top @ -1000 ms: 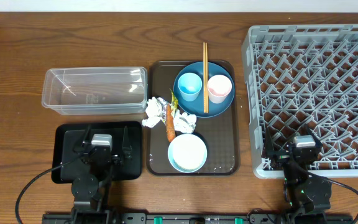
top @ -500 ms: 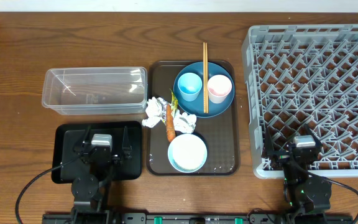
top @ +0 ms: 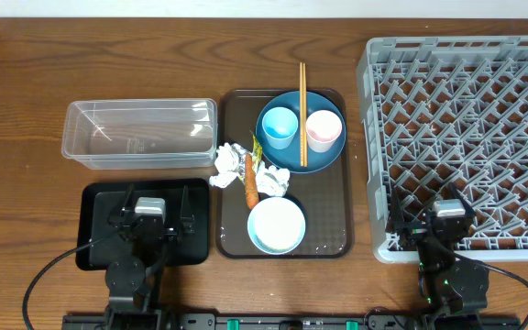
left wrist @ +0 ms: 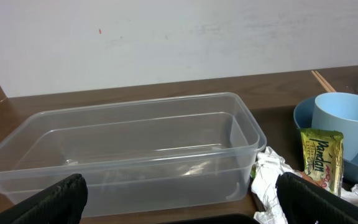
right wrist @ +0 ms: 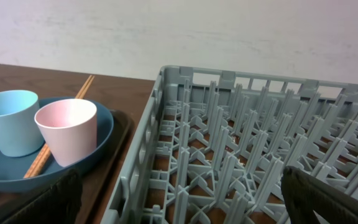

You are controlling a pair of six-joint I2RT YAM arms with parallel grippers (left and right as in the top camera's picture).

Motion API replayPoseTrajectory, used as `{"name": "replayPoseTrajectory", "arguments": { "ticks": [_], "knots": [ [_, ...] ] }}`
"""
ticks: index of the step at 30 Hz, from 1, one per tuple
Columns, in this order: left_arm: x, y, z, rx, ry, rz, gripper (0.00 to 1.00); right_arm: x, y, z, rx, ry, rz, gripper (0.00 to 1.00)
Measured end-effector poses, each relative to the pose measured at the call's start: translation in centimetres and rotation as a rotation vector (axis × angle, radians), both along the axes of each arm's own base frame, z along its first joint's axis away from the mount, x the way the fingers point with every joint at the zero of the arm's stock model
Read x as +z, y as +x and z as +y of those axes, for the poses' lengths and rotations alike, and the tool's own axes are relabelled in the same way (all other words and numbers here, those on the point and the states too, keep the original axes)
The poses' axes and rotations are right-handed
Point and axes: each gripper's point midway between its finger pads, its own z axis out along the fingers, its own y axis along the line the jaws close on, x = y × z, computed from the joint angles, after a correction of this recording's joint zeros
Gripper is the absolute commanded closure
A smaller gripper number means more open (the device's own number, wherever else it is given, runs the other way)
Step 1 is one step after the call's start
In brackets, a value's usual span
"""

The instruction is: Sort waste into correct bins and load items into the dishwasher rack

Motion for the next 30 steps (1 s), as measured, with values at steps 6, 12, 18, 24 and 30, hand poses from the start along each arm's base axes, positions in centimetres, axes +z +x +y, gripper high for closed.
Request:
{"name": "replayPoseTrajectory", "arguments": {
  "ticks": [6,12,18,24,30],
  "knots": [
    [0.0,0.0,0.0,0.0,0.0,0.0,0.01,0.0,0.0,0.0,0.0,0.0,0.0,0.01],
    [0.0,0.0,0.0,0.0,0.0,0.0,0.01,0.0,0.0,0.0,0.0,0.0,0.0,0.01],
    [0.0,0.0,-0.1,-0.001,-0.075,0.002,0.01,0.0,0.0,0.0,0.0,0.0,0.0,0.01],
    [0.4,0.0,-1.0,-0.039,-0.185,-0.003,0.01,0.0,0.0,0.0,0.0,0.0,0.0,0.01],
    [0.8,-0.8,-4.1,-0.217,-0.25,0.037,0.01,0.0,0.0,0.0,0.0,0.0,0.0,0.01]
  ]
}}
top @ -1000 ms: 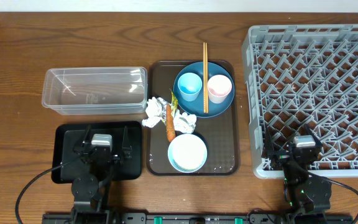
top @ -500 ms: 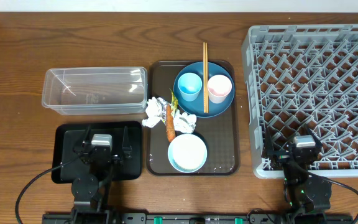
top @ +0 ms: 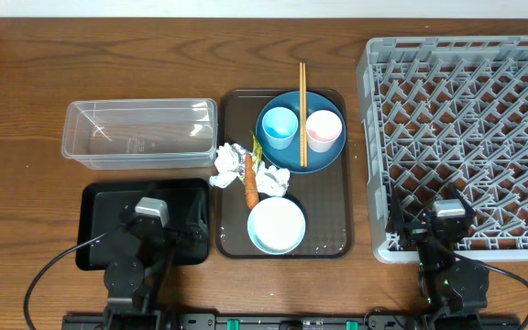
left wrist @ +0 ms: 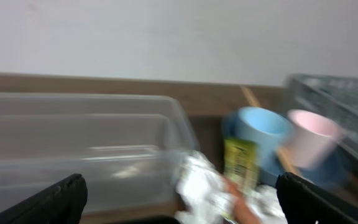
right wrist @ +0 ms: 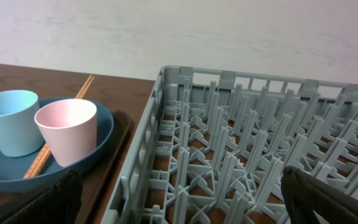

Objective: Sort waste into correct bins and load items into the dishwasher rack
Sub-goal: 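Reach the left gripper over the tray to the white tissue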

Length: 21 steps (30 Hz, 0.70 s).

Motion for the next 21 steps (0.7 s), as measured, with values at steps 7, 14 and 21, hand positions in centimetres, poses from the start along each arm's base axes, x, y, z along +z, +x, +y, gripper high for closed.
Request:
{"name": "replayPoseTrajectory", "arguments": {
  "ticks": [7,14,21],
  "knots": [
    [1.9,-2.4,-2.1,-0.112,-0.137,0.161,0.01,0.0,0.0,0.0,0.0,0.0,0.0,0.01],
    [10.1,-5.0,-2.6,-0.145,-0.176,0.198,0.01,0.0,0.0,0.0,0.0,0.0,0.0,0.01],
    [16.6,-5.0,-2.7,-0.132,-0.186,0.403,0.01,0.0,0.0,0.0,-0.001,0.0,0.002,0.01]
  ]
}}
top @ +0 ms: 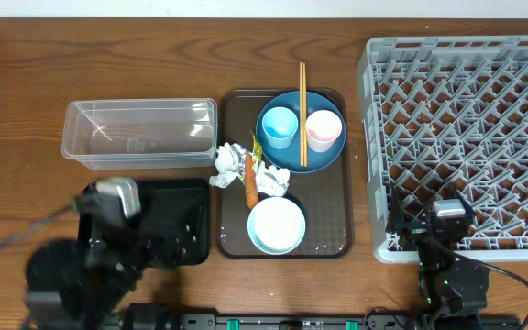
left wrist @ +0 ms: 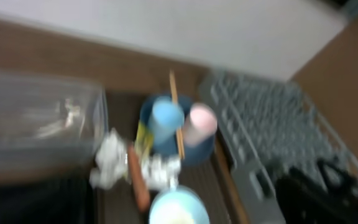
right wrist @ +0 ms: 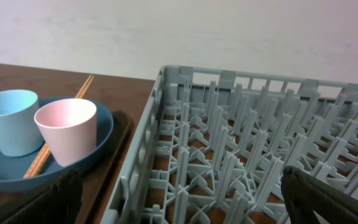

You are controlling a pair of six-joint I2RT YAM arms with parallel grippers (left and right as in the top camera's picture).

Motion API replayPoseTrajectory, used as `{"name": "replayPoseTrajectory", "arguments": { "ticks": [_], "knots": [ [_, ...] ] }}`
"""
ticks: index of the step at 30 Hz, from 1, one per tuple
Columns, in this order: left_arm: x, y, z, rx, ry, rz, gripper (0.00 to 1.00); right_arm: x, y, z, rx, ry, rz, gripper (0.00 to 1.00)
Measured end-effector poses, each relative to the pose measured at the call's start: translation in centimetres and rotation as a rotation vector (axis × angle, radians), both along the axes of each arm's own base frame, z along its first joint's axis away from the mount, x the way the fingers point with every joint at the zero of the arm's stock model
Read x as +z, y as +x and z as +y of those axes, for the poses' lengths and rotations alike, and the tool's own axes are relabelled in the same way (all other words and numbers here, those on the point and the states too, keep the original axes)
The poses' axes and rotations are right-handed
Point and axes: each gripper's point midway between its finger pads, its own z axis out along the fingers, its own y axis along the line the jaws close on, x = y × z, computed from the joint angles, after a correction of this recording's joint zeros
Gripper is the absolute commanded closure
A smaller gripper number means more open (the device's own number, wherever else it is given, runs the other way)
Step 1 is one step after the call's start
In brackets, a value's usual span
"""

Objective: Sort waste into correct bins and load items into the dishwasher rack
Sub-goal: 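Reach the left gripper over the tray to the white tissue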

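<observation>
A brown tray (top: 328, 211) carries a blue plate (top: 287, 158) with a blue cup (top: 279, 126), a pink cup (top: 323, 130) and chopsticks (top: 302, 92). A white bowl (top: 276, 225), a carrot (top: 250, 181), crumpled paper (top: 226, 163) and a green wrapper (left wrist: 143, 135) also lie on it. My left gripper (top: 159, 234) is raised over the black bin (top: 200, 220), blurred, jaws wide and holding nothing. In its blurred wrist view the bowl (left wrist: 178, 211) lies below. My right gripper (right wrist: 179, 205) rests open at the near left corner of the grey rack (top: 466, 137).
A clear plastic bin (top: 140, 133) stands left of the tray, behind the black bin. The rack fills the right side of the table up to its edge. Bare wood shows at the far left and between tray and rack.
My left arm has risen and swung; its camera now looks down on the whole tray and rack from higher up. The right arm and every object stayed put.
At first both grippers rested open, the left facing the clear bin, the right at the rack corner. Then the left wrist had turned right toward the cups and paper. Now it is lifted above the black bin, still holding nothing.
</observation>
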Motion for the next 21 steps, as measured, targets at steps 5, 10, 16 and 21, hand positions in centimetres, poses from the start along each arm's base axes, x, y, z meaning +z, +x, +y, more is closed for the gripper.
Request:
{"name": "replayPoseTrajectory", "arguments": {
  "ticks": [5,10,16,21],
  "knots": [
    [0.6,0.6,-0.1,-0.002,0.011,0.322,0.01,-0.1,0.0,0.0,0.0,0.0,0.003,0.01],
    [-1.7,2.2,-0.3,-0.007,0.021,0.642,0.01,-0.1,0.0,0.0,0.0,0.0,0.003,0.01],
    [-6.3,5.7,-0.5,-0.007,0.031,0.863,0.01,-0.1,0.0,0.0,-0.001,0.0,0.003,0.01],
    [-9.2,7.3,-0.7,-0.01,0.037,0.991,0.02,-0.1,0.0,0.0,-0.002,0.0,0.003,0.01]
  ]
}}
